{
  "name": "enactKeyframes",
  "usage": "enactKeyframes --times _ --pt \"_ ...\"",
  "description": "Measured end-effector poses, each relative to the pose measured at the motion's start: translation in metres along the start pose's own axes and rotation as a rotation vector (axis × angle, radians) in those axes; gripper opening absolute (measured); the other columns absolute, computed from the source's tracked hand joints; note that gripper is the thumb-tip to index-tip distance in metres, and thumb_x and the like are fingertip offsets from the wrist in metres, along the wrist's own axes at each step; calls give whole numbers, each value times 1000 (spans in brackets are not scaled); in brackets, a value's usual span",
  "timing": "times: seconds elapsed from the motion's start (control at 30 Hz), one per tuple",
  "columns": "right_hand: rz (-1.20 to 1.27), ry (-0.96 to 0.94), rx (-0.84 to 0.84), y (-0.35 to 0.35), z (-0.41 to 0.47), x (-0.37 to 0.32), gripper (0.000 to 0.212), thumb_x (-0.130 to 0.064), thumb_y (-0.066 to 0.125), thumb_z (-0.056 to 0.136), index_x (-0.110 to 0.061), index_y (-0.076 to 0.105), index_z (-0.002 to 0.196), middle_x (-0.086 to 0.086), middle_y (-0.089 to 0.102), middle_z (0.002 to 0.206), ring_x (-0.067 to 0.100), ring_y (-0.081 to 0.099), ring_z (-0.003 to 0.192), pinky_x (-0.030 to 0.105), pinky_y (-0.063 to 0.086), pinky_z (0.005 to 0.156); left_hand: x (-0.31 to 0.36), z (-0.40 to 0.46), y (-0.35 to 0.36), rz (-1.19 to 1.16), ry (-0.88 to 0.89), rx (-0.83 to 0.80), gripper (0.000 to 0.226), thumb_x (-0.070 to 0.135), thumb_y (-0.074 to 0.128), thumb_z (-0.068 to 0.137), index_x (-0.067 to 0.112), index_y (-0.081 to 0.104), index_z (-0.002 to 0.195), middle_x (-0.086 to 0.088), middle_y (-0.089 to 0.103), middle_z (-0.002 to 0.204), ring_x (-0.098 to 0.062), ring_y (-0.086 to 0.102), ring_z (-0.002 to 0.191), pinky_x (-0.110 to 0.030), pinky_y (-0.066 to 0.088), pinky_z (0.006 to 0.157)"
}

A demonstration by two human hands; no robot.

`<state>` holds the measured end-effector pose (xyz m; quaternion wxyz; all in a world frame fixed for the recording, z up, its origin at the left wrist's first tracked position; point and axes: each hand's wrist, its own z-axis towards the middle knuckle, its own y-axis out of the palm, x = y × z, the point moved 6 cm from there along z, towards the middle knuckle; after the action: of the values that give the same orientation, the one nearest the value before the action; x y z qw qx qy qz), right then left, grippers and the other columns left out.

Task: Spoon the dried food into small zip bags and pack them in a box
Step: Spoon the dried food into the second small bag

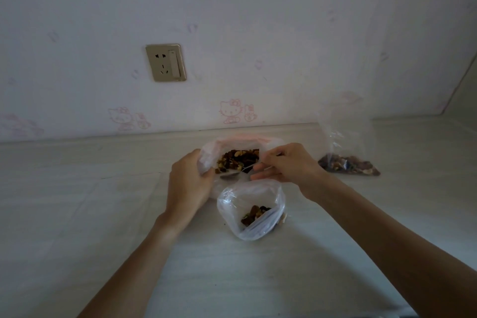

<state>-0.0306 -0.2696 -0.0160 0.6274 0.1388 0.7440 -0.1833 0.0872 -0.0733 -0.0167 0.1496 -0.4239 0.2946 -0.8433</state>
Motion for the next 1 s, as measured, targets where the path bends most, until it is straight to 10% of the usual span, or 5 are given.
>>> enactKeyframes --times 0.23,1.0 --pt "188 19 111 6 8 6 14 -3 64 99 10 70 99 21 78 88 30 79 78 29 64 64 4 0 1 -181 10 9 21 6 71 89 18 62 76 9 64 66 3 59 62 -10 40 53" --pt "211 -99 151 1 7 10 11 -3 61 101 3 70 100 17 79 88 28 79 83 29 64 72 5 3 -4 -323 -154 -79 6 15 72 89 20 73 90 3 76 82 -14 71 76 -37 57 69"
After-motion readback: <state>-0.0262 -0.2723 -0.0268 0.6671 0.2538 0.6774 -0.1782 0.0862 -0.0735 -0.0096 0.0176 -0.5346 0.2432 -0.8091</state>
